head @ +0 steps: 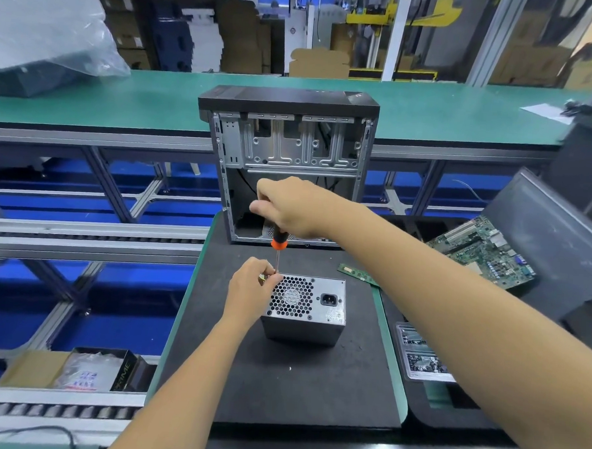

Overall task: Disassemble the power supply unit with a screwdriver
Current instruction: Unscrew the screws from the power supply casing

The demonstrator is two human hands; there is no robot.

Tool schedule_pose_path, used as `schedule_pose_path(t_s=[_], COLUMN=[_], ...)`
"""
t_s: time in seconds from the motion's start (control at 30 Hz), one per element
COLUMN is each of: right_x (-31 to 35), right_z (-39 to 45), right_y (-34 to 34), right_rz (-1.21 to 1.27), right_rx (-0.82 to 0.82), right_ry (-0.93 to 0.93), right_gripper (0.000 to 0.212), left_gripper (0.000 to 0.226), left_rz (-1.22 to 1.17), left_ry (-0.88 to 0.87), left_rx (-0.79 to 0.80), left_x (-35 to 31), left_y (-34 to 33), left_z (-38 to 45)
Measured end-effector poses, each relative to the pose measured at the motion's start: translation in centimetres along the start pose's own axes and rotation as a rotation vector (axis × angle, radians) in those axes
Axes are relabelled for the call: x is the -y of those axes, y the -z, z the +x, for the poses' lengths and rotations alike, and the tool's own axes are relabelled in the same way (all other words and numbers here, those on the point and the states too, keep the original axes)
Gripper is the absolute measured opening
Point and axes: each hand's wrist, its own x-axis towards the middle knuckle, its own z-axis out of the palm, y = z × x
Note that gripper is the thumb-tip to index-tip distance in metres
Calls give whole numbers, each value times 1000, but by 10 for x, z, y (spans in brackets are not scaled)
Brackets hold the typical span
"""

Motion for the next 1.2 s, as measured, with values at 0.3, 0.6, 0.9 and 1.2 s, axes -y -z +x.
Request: schedule_pose_path(t_s=[0.3,0.6,0.9,1.2], right_x=[3,3,1,9], right_z=[2,2,-1,8], right_y=[-9,15,17,11], right_rz=[2,-52,105,-201], right_rx=[-178,196,244,121], right_ry=[-200,4,175,-71], right_gripper=[40,26,22,34], left_gripper=[33,29,36,31], left_rz=[-12,-32,-23,-22], left_ry=[-4,14,3,24], left_rx=[2,15,0,19], left_x=[1,2,2,2], left_y=[0,-1,-1,0], left_z=[0,1,0,0])
